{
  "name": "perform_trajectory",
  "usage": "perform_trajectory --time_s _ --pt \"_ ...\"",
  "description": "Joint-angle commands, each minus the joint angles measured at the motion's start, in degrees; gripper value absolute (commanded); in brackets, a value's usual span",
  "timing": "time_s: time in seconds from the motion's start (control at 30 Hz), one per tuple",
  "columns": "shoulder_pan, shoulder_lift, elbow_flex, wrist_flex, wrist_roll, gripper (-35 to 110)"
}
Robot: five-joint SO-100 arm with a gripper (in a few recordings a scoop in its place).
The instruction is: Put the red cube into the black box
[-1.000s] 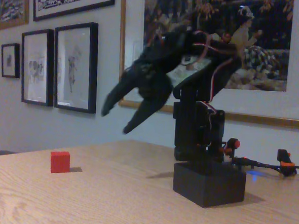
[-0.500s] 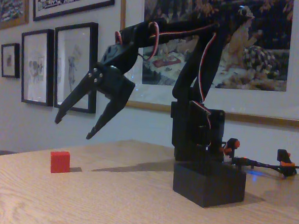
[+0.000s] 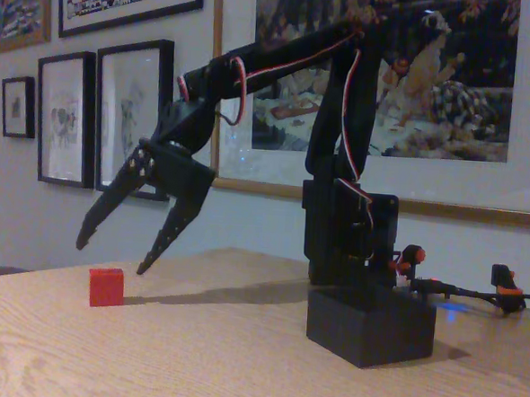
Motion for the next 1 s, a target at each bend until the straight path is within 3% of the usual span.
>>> perform_trajectory --time_s 0.0,0.97 --pt "-1.76 0.00 -1.93 -0.35 0.00 28" --pt "-2.11 -6.15 -1.32 -2.55 1.32 25"
